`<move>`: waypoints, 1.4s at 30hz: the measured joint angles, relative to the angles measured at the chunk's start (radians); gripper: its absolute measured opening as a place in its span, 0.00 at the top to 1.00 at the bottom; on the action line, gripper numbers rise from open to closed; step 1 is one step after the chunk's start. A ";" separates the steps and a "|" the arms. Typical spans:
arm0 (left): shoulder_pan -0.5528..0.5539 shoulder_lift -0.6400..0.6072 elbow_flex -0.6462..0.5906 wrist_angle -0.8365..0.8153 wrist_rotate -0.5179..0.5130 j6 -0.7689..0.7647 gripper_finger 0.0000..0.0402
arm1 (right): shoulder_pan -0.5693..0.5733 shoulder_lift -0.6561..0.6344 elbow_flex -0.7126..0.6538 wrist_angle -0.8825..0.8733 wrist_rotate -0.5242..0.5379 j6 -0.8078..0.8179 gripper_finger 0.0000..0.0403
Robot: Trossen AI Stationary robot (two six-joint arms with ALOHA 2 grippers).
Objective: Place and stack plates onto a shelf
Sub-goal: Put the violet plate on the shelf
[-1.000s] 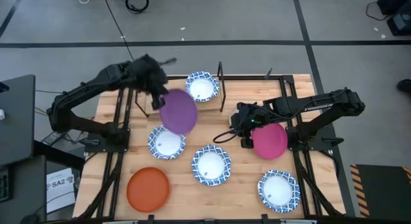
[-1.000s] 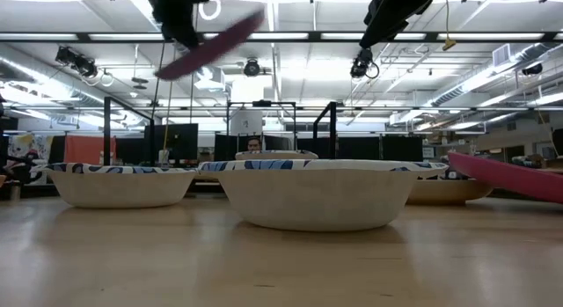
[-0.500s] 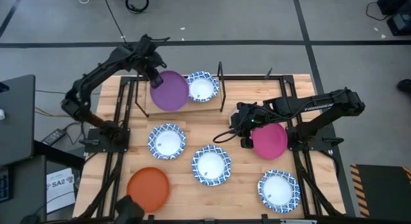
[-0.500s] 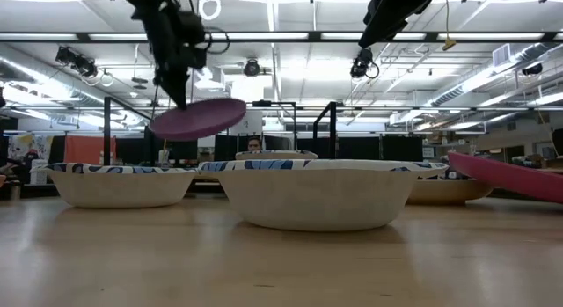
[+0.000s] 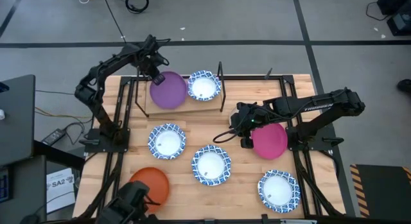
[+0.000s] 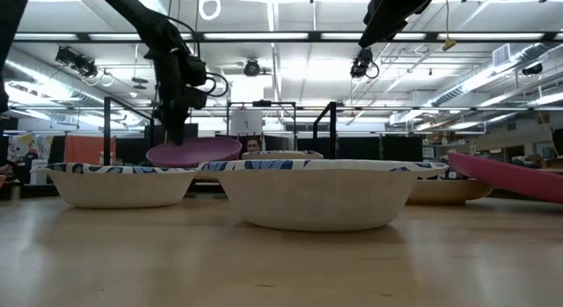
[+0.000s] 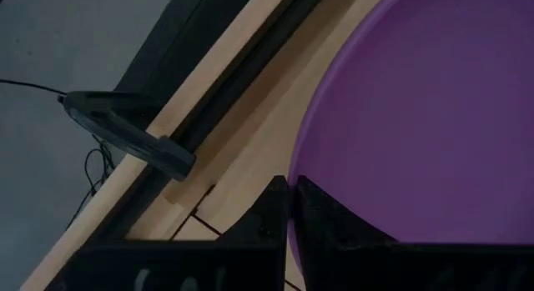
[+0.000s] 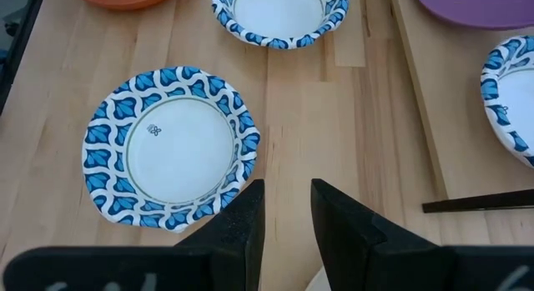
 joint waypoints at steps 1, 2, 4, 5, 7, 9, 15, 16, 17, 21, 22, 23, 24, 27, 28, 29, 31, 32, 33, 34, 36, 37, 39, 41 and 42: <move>0.003 0.005 0.000 0.007 0.000 -0.002 0.96 | 0.000 0.000 0.000 0.000 0.000 0.000 0.74; 0.007 0.009 0.000 0.008 -0.003 -0.002 0.96 | 0.000 0.000 0.000 0.000 0.000 0.000 0.74; 0.012 0.011 0.000 0.008 -0.019 -0.002 0.96 | 0.000 0.000 0.000 0.000 0.000 0.000 0.74; 0.012 0.011 0.000 0.008 -0.027 -0.003 0.96 | 0.000 0.000 0.000 0.000 0.000 0.000 0.74; 0.011 0.011 0.000 0.008 -0.050 -0.005 0.96 | 0.000 0.000 0.000 0.000 0.000 0.000 0.74; 0.011 0.011 0.000 0.007 -0.074 -0.010 0.96 | 0.000 0.000 0.000 0.000 0.000 0.000 0.74; 0.010 0.011 0.000 0.006 -0.089 -0.010 0.96 | 0.000 0.000 0.000 0.000 0.000 0.000 0.74; 0.010 0.011 0.000 0.006 -0.090 -0.010 0.96 | 0.000 0.000 0.000 0.000 0.000 0.000 0.74; 0.010 0.011 0.000 0.006 -0.090 -0.010 0.96 | 0.000 0.000 0.000 0.000 0.000 0.000 0.74; 0.009 0.011 0.000 0.007 -0.091 -0.010 0.96 | 0.000 0.000 0.000 0.000 0.000 0.000 0.74; 0.009 0.011 0.000 0.007 -0.092 -0.010 0.96 | 0.000 0.000 0.000 0.000 0.000 0.000 0.74; 0.009 0.011 0.000 0.007 -0.092 -0.010 0.96 | 0.000 0.000 0.000 0.000 0.000 0.000 0.74; 0.009 0.011 0.000 0.007 -0.092 -0.010 0.96 | 0.000 0.000 0.000 0.000 0.000 0.000 0.74; 0.009 0.011 0.000 0.006 -0.092 -0.010 0.95 | 0.000 0.000 0.000 0.000 0.000 0.000 0.74; 0.009 0.011 0.000 0.006 -0.092 -0.010 0.95 | 0.000 0.000 0.000 0.000 0.000 0.000 0.74; 0.009 0.011 0.000 0.006 -0.092 -0.010 0.94 | 0.000 0.000 0.000 0.000 0.000 0.000 0.74; 0.009 0.011 0.000 0.005 -0.094 -0.010 0.92 | 0.000 0.000 0.000 0.000 0.000 0.000 0.74; 0.009 0.011 0.000 0.005 -0.094 -0.010 0.91 | 0.000 0.000 0.000 0.000 0.000 0.000 0.74; 0.009 0.011 0.000 0.006 -0.096 -0.010 0.90 | 0.000 0.000 0.000 0.000 0.000 0.000 0.74; 0.009 0.011 0.000 0.006 -0.096 -0.010 0.89 | 0.000 0.000 0.000 0.000 0.000 0.000 0.74; 0.009 0.011 0.000 0.006 -0.096 -0.010 0.87 | 0.000 0.000 0.000 0.000 0.000 0.000 0.74; 0.009 0.011 0.000 0.006 -0.095 -0.010 0.87 | 0.000 0.000 0.000 0.000 0.000 0.000 0.74; 0.009 0.011 0.000 0.006 -0.095 -0.010 0.86 | 0.000 0.000 0.000 0.000 0.000 0.000 0.74; 0.009 0.011 0.000 0.006 -0.095 -0.010 0.85 | 0.000 0.000 0.000 0.000 0.000 0.000 0.74; 0.009 0.011 0.000 0.006 -0.095 -0.010 0.84 | 0.000 0.000 0.000 0.000 0.000 0.000 0.74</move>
